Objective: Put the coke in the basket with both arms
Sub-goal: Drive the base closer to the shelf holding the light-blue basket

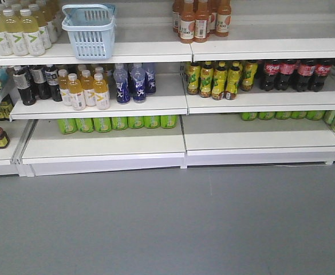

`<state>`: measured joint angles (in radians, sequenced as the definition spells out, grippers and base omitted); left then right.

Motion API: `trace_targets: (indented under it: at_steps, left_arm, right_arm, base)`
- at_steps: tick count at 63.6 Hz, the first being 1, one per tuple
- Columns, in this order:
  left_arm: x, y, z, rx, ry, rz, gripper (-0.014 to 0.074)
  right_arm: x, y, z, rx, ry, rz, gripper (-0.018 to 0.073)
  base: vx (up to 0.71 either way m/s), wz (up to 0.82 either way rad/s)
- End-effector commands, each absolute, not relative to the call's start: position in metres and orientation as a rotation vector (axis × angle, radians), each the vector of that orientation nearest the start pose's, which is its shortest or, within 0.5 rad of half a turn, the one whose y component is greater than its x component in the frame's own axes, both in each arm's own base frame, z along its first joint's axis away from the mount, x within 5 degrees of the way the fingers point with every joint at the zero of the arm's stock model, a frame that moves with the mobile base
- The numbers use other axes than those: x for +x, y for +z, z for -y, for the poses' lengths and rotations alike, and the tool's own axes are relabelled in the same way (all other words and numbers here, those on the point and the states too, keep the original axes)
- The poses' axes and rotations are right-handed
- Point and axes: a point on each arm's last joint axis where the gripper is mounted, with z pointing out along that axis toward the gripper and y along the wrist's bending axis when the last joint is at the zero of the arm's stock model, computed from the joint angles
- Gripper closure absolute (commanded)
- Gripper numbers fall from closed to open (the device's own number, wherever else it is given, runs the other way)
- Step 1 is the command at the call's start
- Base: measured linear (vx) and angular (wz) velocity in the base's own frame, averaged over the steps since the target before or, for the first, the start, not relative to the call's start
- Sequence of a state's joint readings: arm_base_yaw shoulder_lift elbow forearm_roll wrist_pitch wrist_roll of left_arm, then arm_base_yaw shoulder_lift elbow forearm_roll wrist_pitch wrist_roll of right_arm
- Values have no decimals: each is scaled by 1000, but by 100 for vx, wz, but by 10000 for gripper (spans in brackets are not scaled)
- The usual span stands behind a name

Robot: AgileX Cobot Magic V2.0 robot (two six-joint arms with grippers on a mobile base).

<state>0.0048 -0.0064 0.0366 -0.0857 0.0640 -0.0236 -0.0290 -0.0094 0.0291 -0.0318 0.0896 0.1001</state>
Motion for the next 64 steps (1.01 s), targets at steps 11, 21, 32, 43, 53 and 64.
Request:
trace_targets:
  at_steps: [11, 21, 32, 43, 53, 64]
  left_arm:
    - [57, 201, 0, -85, -80, -1506, 603]
    - [57, 201, 0, -85, -80, -1506, 603]
    - [57, 201, 0, -85, -80, -1506, 603]
    - [57, 201, 0, -85, -80, -1506, 603]
    - [57, 201, 0, -85, -80, -1506, 603]
    - [57, 201, 0, -85, -80, -1506, 603]
  right_arm:
    - [56, 199, 2, 75, 23, -1513, 568]
    - [56, 199, 2, 75, 23, -1513, 568]
    - [56, 199, 2, 75, 23, -1513, 568]
    - [56, 199, 2, 75, 23, -1513, 568]
    - [56, 199, 2, 75, 23, -1513, 568]
    - [56, 199, 2, 75, 23, -1513, 568]
  base:
    - [11, 0]
    - [11, 0]
    - [11, 1]
    - [11, 1]
    - [12, 1]
    - [13, 1]
